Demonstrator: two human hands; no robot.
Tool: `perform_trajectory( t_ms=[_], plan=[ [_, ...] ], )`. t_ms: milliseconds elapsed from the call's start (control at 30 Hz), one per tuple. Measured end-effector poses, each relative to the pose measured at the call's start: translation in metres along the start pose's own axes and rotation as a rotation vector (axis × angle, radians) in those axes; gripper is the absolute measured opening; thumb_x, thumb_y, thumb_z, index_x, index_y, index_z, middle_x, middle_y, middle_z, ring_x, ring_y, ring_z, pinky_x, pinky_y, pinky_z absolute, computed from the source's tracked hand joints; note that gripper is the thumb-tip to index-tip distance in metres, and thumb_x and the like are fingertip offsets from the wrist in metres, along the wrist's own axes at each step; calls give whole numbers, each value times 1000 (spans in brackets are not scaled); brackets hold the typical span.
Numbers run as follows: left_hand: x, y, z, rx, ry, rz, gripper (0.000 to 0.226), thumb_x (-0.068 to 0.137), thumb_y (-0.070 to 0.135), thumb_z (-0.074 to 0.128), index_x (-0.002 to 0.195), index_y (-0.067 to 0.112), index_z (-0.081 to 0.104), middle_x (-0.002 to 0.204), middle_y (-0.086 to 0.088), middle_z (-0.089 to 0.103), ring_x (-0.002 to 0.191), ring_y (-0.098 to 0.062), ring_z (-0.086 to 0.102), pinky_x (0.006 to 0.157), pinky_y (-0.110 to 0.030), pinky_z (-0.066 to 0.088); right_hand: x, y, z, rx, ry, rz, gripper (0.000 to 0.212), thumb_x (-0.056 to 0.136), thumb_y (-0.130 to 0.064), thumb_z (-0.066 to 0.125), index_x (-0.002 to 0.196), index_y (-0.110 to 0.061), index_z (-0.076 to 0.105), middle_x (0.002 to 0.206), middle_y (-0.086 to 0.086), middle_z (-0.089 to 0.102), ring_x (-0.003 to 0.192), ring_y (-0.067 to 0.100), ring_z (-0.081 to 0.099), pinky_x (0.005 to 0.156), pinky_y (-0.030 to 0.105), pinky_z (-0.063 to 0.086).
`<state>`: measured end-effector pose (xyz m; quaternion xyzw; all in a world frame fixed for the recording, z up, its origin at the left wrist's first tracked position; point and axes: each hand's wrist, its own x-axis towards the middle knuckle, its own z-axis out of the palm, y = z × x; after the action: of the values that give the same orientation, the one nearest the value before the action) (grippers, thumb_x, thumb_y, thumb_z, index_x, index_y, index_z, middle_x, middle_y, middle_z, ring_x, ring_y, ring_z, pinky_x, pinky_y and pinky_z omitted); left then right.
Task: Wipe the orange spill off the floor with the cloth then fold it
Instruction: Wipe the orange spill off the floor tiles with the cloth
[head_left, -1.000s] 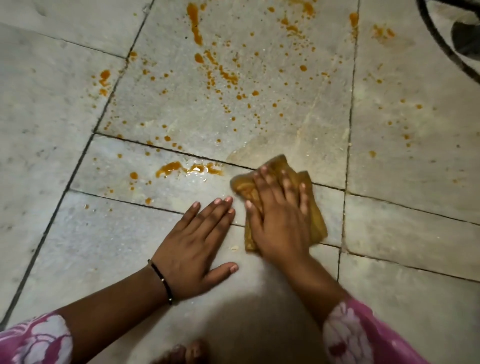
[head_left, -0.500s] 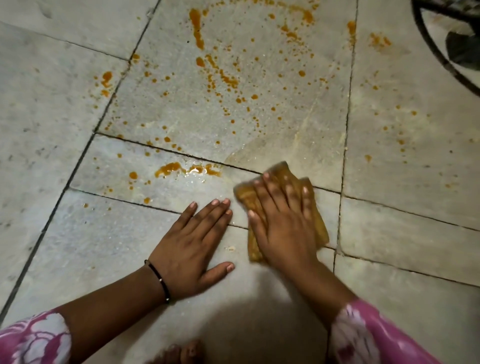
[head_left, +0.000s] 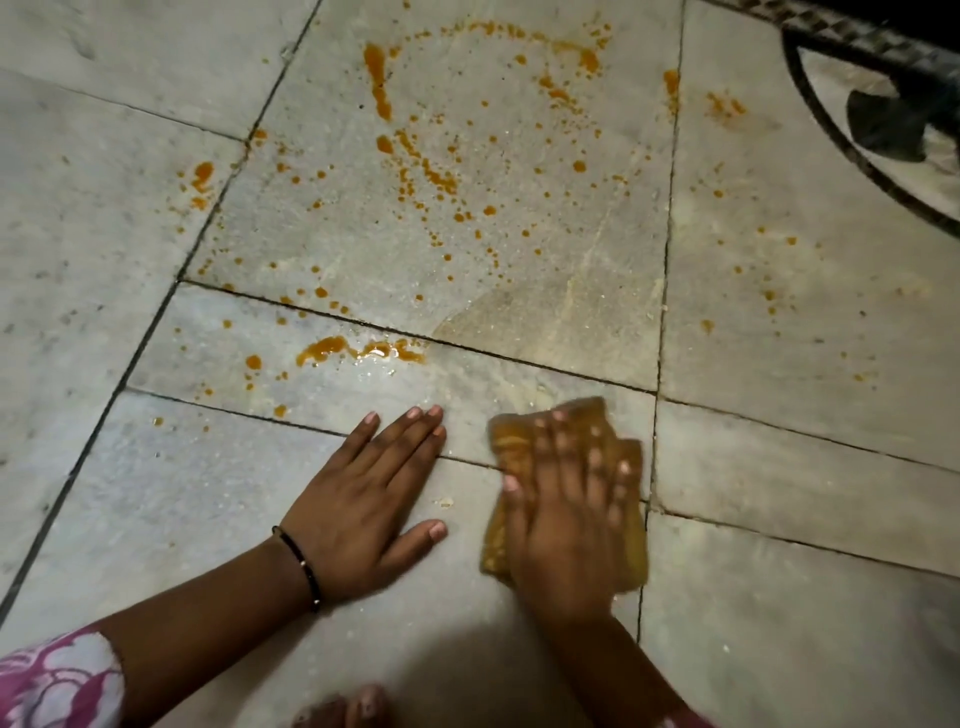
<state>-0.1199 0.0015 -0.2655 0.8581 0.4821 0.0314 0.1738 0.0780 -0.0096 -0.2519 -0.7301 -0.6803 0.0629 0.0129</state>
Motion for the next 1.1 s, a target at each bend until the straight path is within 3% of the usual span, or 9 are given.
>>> perform_trajectory(
  t_ms=[133,267,400,500,633,767,900,967,1100],
  plan=[
    [-8,-7,-8,-178,98,-60,65,97,49,21,148,10,21,156,-9,21,145,-20,16,115,-42,14,47,-11,-4,15,-68,-364,57,94,-47,26,145,-23,37,150,-1,37,140,26,29,114,44,4],
    [-40,-34,-17,-159,195,-307,68,96,55,17,148,12,22,156,-6,21,144,-19,15,118,-37,-2,78,40,-7,4,-9,-160,61,93,-46,22,146,-20,36,151,3,37,140,28,28,116,47,8],
    [-81,-66,-22,-96,271,-604,77,93,60,12,149,9,21,157,-4,15,145,-17,10,114,-36,-15,13,34,-5,-4,12,-46,59,95,-42,23,147,-15,29,148,11,38,138,32,27,114,46,12],
    [-98,-73,-20,-77,312,-693,75,93,57,13,150,7,17,158,-7,12,145,-14,3,113,-50,-6,-28,-29,6,-23,-22,-442,53,88,-38,33,137,-21,43,137,5,54,133,30,30,111,49,13],
    [-99,-64,-14,-69,326,-719,79,93,60,9,149,4,15,158,-9,10,145,-12,-1,114,-45,-11,-8,-116,14,9,-116,-905,53,87,-42,34,136,-28,49,142,-10,48,138,21,33,113,46,14],
    [-92,-66,-13,-1,276,-760,83,91,63,11,150,5,9,159,-11,6,146,-15,0,115,-44,-14,74,-110,16,50,-65,-746,53,86,-41,34,129,-22,57,133,-1,58,132,25,44,111,41,11],
    [-92,-65,-11,-1,252,-776,85,90,65,10,150,6,4,159,-9,1,147,-19,-1,116,-50,-9,86,-21,-1,49,-35,-432,54,93,-43,29,142,-25,40,149,-3,39,140,25,29,115,40,8],
    [-91,-67,-12,-3,252,-780,84,91,64,11,151,6,4,159,-10,2,147,-20,0,116,-49,-9,54,-6,-7,39,-35,-433,53,94,-40,31,144,-24,35,149,-6,33,141,24,23,115,42,9],
    [-90,-66,-12,-7,243,-775,82,91,62,11,151,6,5,159,-11,4,146,-19,1,116,-49,-8,-2,-57,4,18,-48,-609,54,83,-38,41,135,-24,47,141,-4,50,137,25,26,113,46,8]
  ],
)
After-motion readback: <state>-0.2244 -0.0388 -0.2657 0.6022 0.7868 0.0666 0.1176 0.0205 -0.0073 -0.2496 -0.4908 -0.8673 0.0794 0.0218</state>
